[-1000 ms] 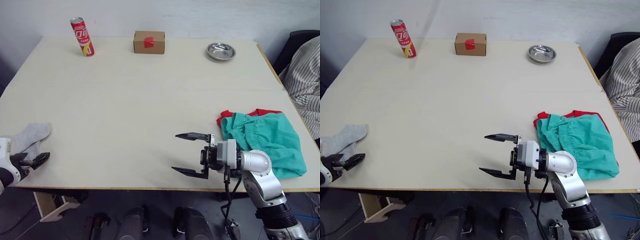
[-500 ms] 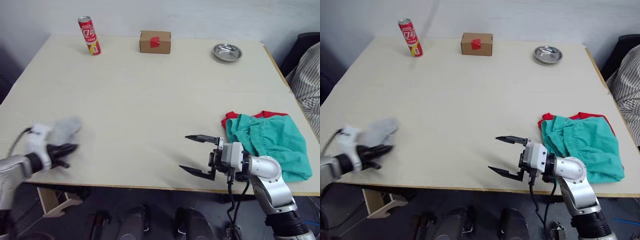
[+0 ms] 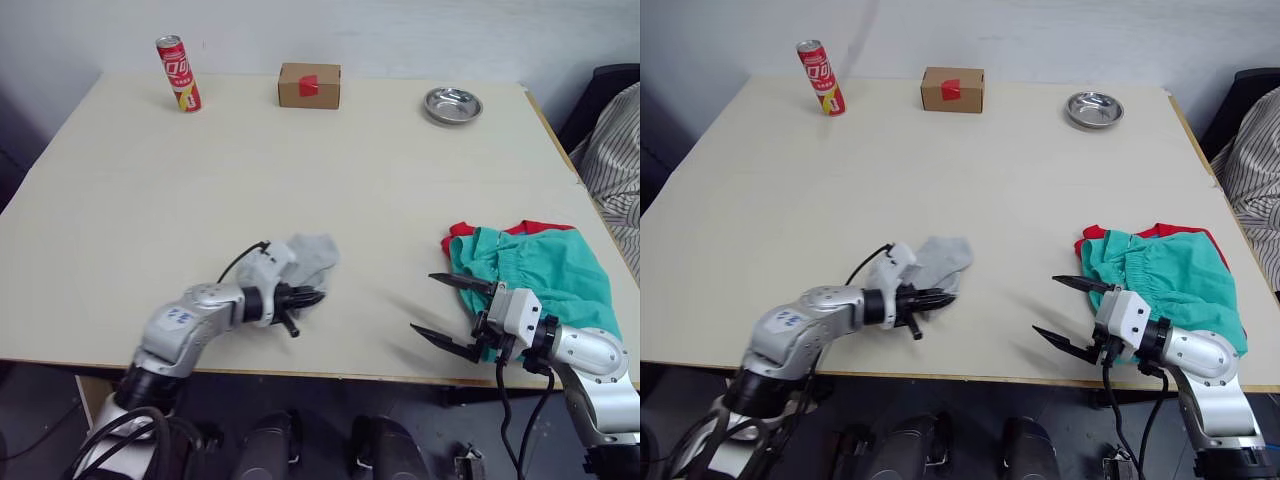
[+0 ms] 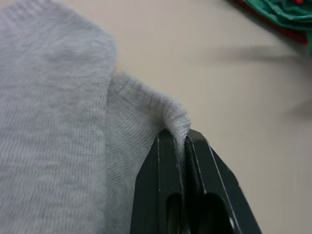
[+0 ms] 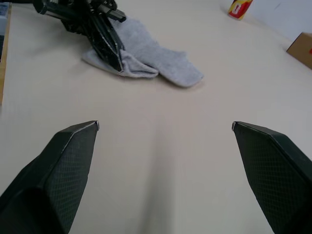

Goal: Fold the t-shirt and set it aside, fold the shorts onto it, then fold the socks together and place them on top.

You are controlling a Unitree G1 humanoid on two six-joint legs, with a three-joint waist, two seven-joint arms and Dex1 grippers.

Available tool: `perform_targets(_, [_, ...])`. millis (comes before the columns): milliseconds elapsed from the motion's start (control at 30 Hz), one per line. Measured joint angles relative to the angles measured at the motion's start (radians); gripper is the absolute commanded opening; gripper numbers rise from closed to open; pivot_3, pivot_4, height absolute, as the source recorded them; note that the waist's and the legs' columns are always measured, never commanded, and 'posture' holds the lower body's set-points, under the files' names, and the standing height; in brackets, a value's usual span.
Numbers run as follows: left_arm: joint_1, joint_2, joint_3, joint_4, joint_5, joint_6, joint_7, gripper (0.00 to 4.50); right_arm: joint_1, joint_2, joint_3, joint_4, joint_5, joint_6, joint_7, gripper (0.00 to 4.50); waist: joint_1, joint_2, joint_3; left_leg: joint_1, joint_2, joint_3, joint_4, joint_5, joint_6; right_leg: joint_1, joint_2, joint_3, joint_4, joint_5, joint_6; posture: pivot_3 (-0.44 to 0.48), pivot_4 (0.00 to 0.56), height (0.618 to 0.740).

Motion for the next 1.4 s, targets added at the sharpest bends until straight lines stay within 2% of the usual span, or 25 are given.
perform_targets(67, [-0.020,-0.048,-0.047,0.016,0.011,-0.011,-0.008,0.01,0.008,0.000,0.001,-0.010,-0.005,0.000,-0.006,4.50,0.000,0.000,0.000,0.000,0.000,-0.001,0.001,0.000,0.001,0.001,0.000,-0.001,-0.001,0.000,0.000,0.000,0.150,0.740])
perform_targets(167, [-0.031,-0.063,-0.102,0.024,0.044,-0.031,-0.026,0.73,0.032,-0.001,0.000,-0.017,-0.014,0.001,-0.022,4.50,-0.002,0.000,0.000,0.000,0.000,-0.001,0.001,0.000,0.000,0.002,0.000,-0.001,-0.001,0.000,0.000,0.000,0.150,0.740])
perform_targets(300, [-0.033,-0.041,-0.105,0.024,0.059,-0.107,-0.093,1.95,0.037,0.000,0.013,-0.037,-0.027,0.005,-0.042,4.50,-0.003,0.000,0.000,0.002,0.000,-0.001,0.001,0.000,0.000,0.003,0.000,-0.001,-0.001,0.000,0.000,0.000,0.150,0.740])
perform_targets(400, [-0.028,-0.009,-0.048,0.021,0.031,-0.168,-0.175,2.93,0.033,0.008,0.042,-0.069,-0.023,0.042,-0.051,4.50,-0.003,0.000,0.000,0.005,0.001,-0.001,0.000,-0.001,0.000,0.006,0.000,-0.001,-0.002,0.000,0.000,0.000,0.150,0.740])
perform_targets(533, [0.024,0.073,0.057,-0.015,-0.044,-0.247,-0.334,2.93,0.013,0.025,0.107,-0.120,-0.021,0.124,-0.075,4.50,-0.005,0.000,0.000,0.009,0.001,-0.002,-0.001,-0.003,-0.004,0.009,0.000,-0.001,-0.004,0.000,0.000,0.000,0.150,0.740])
perform_targets(667, [0.016,0.102,0.156,0.017,-0.067,-0.318,-0.383,2.93,-0.047,0.060,0.225,-0.154,-0.081,0.191,-0.110,4.50,-0.003,0.001,0.000,0.009,0.001,-0.002,-0.001,-0.004,-0.005,0.010,-0.001,-0.001,-0.004,0.000,0.000,0.000,0.150,0.740])
perform_targets(867, [-0.135,0.143,0.186,0.312,0.066,-0.427,-0.345,2.93,-0.141,0.124,0.313,-0.151,-0.200,0.244,-0.206,4.50,0.000,0.001,0.000,0.008,0.000,-0.002,-0.001,-0.004,-0.003,0.009,-0.001,-0.002,-0.004,0.000,0.000,0.000,0.150,0.740])
perform_targets(1000, [-0.246,0.125,0.137,0.542,0.169,-0.498,-0.357,2.93,-0.173,0.123,0.345,-0.085,-0.257,0.252,-0.219,4.50,-0.004,0.001,0.000,0.007,-0.001,-0.001,-0.001,-0.003,0.000,0.009,0.001,-0.002,-0.001,0.000,0.001,0.000,0.150,0.740])
perform_targets(1100, [-0.280,0.083,0.098,0.657,0.221,-0.528,-0.362,2.98,-0.220,0.123,0.350,-0.032,-0.274,0.242,-0.216,3.92,-0.005,0.000,0.001,0.006,-0.001,-0.001,-0.001,-0.003,0.001,0.009,0.001,-0.002,-0.001,0.000,0.002,0.000,0.150,0.740])
perform_targets(1167, [-0.290,0.069,0.083,0.692,0.241,-0.534,-0.373,2.98,-0.238,0.123,0.351,-0.012,-0.276,0.235,-0.208,3.20,-0.009,0.000,0.001,0.006,-0.001,-0.001,-0.001,-0.002,0.001,0.009,0.001,-0.002,0.000,0.000,0.002,0.000,0.150,0.740])
perform_targets(1267, [-0.298,0.064,0.080,0.710,0.257,-0.530,-0.390,2.43,-0.244,0.123,0.367,0.009,-0.284,0.219,-0.188,2.20,-0.015,0.000,0.001,0.007,0.000,-0.001,-0.001,-0.002,0.001,0.009,0.001,-0.002,0.000,0.000,0.002,0.000,0.150,0.740])
perform_targets(1400, [-0.293,0.067,0.077,0.708,0.265,-0.505,-0.414,1.14,-0.244,0.123,0.380,0.033,-0.285,0.199,-0.170,0.76,-0.025,0.000,0.001,0.007,-0.001,-0.001,0.000,-0.002,0.001,0.009,0.001,-0.002,0.000,0.000,0.002,0.000,0.150,0.740])
